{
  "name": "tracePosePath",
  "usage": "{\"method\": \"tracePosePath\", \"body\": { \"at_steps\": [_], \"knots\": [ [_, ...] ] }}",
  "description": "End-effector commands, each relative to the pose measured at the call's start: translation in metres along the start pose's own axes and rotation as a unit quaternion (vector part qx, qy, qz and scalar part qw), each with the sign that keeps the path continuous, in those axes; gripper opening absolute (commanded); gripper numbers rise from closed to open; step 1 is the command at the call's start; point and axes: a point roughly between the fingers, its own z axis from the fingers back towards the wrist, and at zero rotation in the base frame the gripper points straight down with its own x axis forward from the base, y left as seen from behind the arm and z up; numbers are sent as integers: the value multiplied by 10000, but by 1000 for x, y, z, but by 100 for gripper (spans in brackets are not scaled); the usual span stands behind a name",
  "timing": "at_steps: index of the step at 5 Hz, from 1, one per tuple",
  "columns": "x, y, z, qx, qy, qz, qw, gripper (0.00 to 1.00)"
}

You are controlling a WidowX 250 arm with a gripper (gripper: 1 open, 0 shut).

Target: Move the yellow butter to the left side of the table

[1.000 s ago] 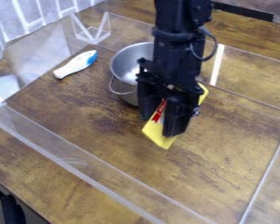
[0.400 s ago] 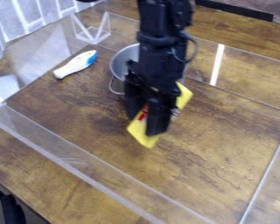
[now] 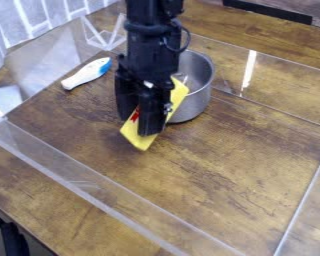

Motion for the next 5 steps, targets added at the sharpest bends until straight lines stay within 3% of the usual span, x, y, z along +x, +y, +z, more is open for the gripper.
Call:
{"method": "tracePosePath", "body": {
  "at_steps": [1,2,3,4,5],
  "knots": [
    [-2,7,34,125,-465,215,9986,0],
    [-14,15,43,99,-521,452,9976,0],
    [-39,41,52,102,-646,895,9938,0],
    [-56,83,45,115,-708,977,9926,0],
    [-59,106,28,-2,-845,1006,9913,0]
  ]
}}
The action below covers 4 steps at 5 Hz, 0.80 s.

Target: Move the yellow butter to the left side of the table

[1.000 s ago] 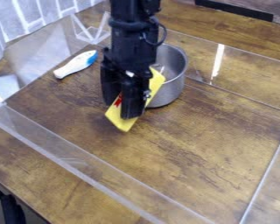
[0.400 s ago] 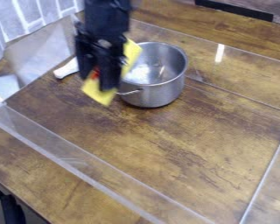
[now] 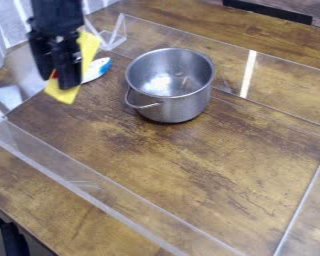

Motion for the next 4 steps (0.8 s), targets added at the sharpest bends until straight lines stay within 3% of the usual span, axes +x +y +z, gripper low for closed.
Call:
{"method": "tracePosePath", "body": {
  "at_steps": [1,2,3,4],
  "knots": [
    [11,1,2,71,-297,-124,9995,0],
    [5,-3,-10,26,-245,-24,9997,100],
    [16,-8,-8,127,-308,-77,9994,100],
    [27,-25,-27,132,-265,-219,9993,100]
  ]
}}
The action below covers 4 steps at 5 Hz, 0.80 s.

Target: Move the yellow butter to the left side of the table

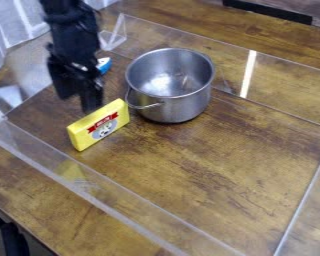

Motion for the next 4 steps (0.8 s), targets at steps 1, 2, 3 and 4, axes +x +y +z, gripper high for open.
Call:
{"method": "tracePosePath", "body": {
  "at_steps": [1,2,3,4],
  "knots": [
    [4,-6,8,85,-121,71,9999,100],
    [4,-8,8,54,-67,234,9997,100],
    [4,4,4,46,8,235,9997,100],
    [4,16,1,40,83,256,9996,100]
  ]
}}
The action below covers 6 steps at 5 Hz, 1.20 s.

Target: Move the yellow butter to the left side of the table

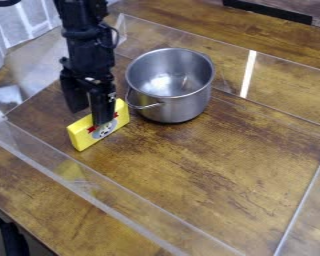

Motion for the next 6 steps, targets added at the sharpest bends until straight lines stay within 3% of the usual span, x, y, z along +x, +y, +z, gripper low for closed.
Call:
{"method": "tracePosePath", "body": {
  "at_steps": [1,2,4,5,6],
  "knots": [
    [1,1,16,84,-210,134,9997,100],
    [-2,-1,18,52,-175,281,9994,100],
    [9,11,11,-1,-93,486,9988,100],
    [9,9,7,31,-11,273,9996,100],
    [8,7,4,63,56,68,9999,0]
  ]
}}
